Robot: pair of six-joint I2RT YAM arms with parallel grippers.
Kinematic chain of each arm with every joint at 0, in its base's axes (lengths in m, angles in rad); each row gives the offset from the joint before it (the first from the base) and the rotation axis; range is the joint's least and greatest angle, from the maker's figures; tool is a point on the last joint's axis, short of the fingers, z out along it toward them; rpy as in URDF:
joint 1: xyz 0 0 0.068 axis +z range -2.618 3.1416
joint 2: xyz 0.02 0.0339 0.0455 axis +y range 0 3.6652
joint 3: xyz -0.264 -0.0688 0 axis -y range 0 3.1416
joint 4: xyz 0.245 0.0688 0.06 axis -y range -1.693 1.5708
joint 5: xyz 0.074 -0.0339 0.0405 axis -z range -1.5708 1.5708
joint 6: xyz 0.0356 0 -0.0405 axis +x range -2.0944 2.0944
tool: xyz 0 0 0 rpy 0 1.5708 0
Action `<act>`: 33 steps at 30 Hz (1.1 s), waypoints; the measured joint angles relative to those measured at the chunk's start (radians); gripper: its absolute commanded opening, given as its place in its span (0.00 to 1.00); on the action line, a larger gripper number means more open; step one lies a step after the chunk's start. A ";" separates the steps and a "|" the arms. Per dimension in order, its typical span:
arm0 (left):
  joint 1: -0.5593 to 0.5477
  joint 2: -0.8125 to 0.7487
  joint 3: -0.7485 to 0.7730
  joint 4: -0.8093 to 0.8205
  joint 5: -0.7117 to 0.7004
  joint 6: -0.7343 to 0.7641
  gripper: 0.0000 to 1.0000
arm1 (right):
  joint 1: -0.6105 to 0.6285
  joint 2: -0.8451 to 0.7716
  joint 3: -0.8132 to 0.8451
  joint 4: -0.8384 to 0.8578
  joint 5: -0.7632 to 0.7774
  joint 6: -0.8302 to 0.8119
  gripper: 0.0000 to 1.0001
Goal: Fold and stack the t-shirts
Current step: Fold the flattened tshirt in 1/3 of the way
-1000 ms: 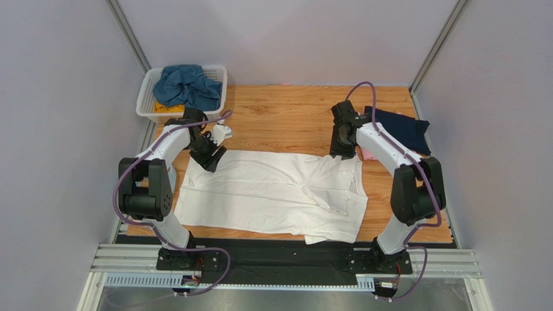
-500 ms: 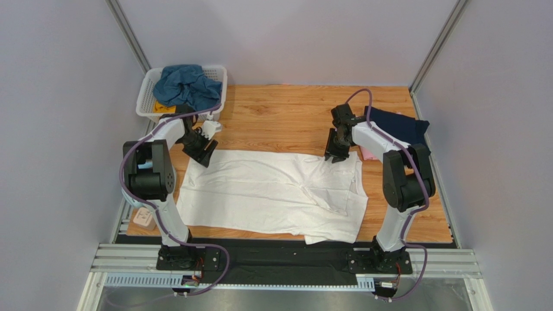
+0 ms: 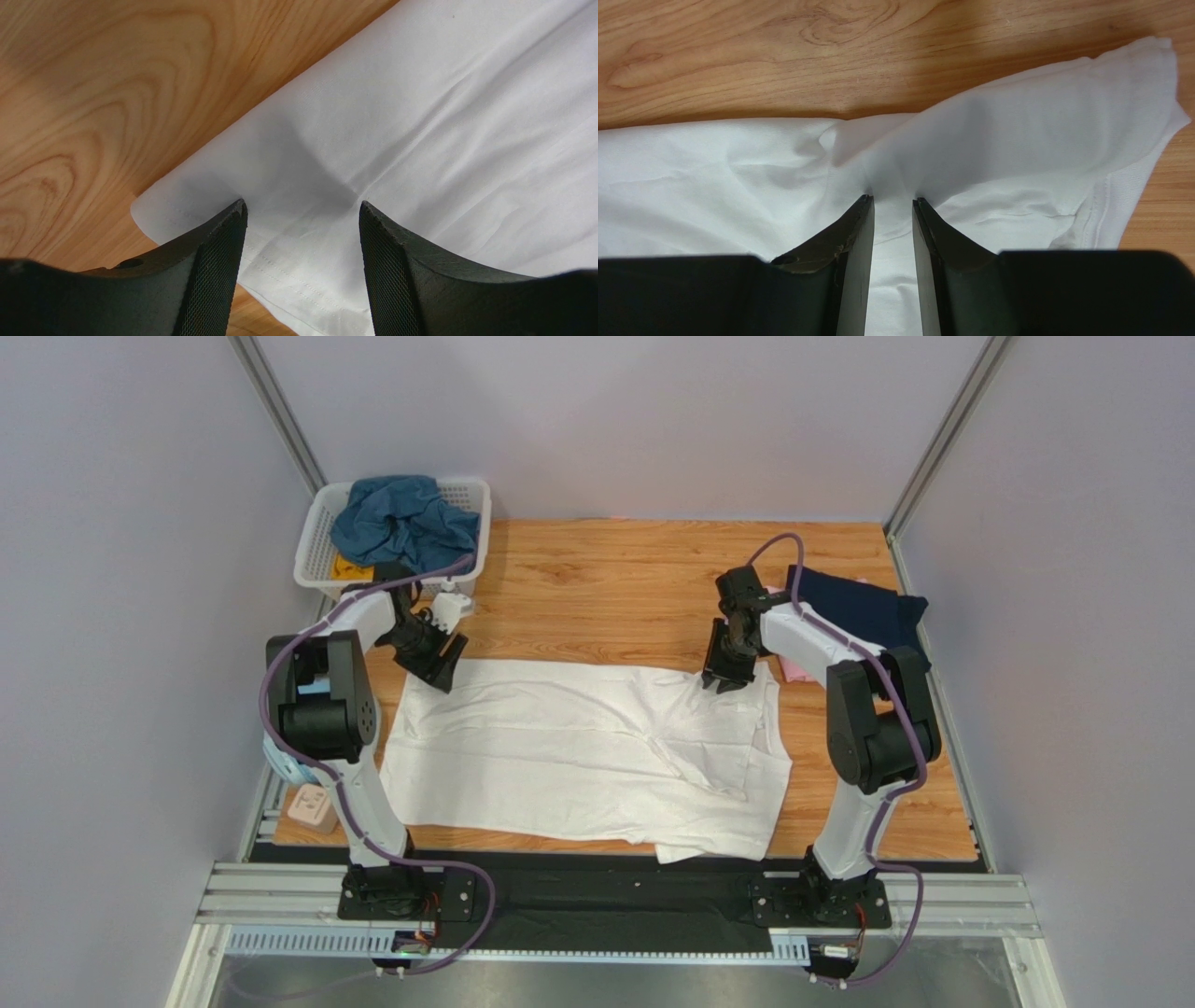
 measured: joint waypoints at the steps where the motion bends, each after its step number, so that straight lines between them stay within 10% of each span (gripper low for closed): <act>1: 0.012 0.000 0.000 0.001 0.003 0.001 0.67 | -0.001 0.002 0.000 0.000 0.000 0.002 0.31; 33: 0.109 0.005 0.004 0.000 0.012 0.034 0.67 | -0.191 0.137 0.140 -0.060 0.061 0.006 0.35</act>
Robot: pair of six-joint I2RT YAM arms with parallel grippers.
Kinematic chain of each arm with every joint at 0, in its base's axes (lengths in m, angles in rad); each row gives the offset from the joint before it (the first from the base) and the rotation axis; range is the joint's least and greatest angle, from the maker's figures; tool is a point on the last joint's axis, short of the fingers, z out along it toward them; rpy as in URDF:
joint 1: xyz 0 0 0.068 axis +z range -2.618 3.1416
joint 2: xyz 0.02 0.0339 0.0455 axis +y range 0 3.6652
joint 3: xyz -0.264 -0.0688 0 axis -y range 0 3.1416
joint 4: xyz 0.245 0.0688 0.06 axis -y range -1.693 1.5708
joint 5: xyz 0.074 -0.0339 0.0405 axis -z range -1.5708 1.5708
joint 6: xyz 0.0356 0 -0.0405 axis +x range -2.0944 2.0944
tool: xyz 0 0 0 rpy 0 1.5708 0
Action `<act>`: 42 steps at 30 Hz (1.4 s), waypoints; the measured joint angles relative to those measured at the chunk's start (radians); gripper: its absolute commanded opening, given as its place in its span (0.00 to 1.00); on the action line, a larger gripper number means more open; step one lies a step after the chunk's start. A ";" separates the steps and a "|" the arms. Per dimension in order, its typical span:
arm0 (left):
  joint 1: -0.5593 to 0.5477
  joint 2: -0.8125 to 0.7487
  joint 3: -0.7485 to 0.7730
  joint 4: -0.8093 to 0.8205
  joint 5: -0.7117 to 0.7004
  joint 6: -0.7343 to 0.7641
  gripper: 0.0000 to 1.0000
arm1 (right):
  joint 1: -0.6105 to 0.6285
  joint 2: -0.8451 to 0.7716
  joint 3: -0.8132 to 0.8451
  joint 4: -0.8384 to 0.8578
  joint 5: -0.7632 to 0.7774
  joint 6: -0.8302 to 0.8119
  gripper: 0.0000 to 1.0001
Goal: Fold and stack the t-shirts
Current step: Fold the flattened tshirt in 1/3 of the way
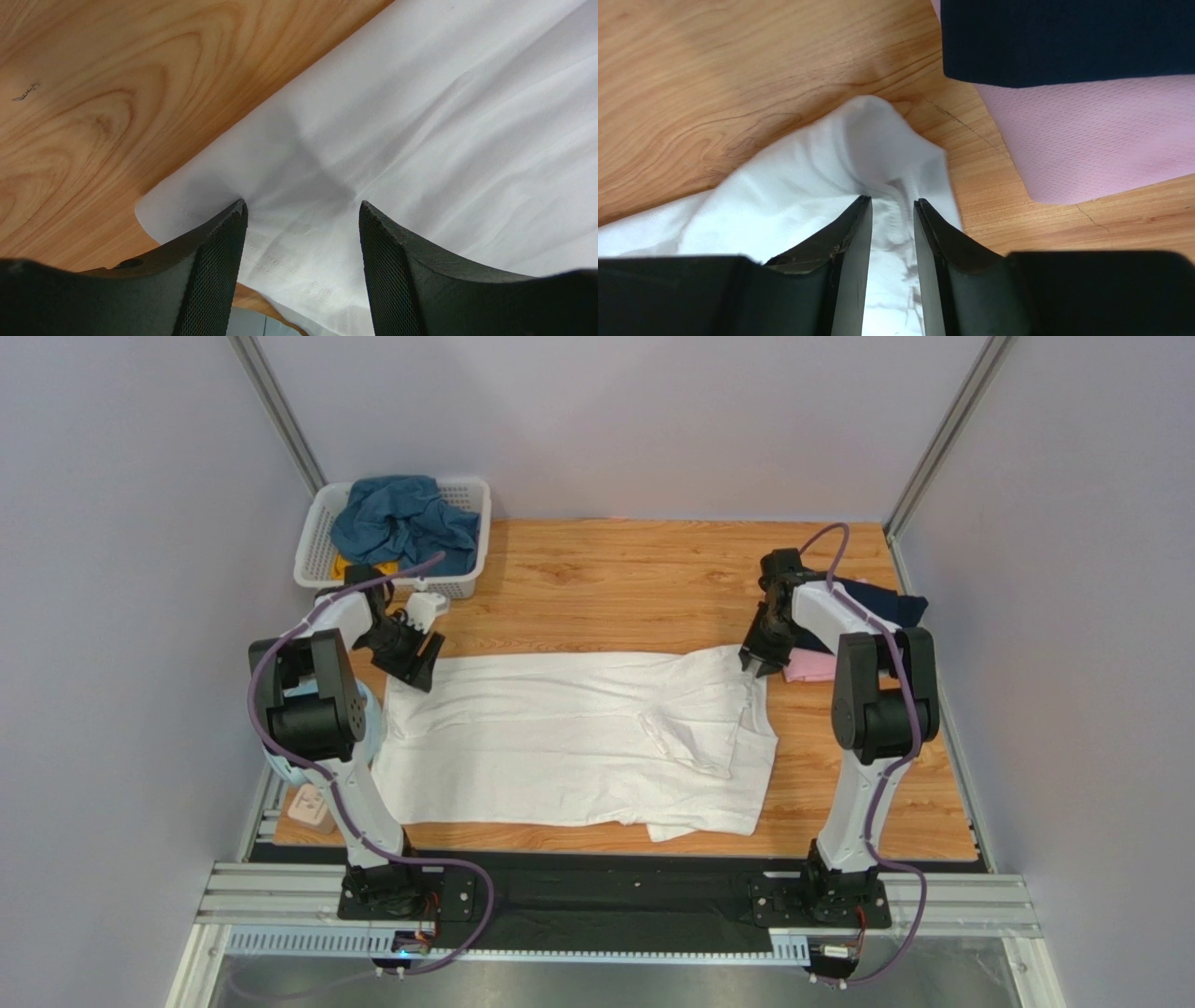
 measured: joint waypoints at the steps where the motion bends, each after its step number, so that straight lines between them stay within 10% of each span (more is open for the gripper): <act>1: 0.000 0.000 0.000 0.000 0.000 0.000 0.67 | -0.001 0.000 0.011 -0.008 0.000 -0.003 0.35; 18: -0.010 -0.085 -0.001 -0.075 0.023 -0.008 0.68 | 0.085 -0.044 0.104 0.026 -0.342 0.013 0.34; 33: -0.190 -0.208 -0.058 -0.118 0.035 -0.022 0.68 | 0.153 0.029 -0.023 0.058 -0.353 0.005 0.33; 42: -0.192 -0.089 -0.024 -0.117 -0.013 -0.031 0.68 | 0.088 0.236 0.283 -0.056 -0.368 -0.004 0.33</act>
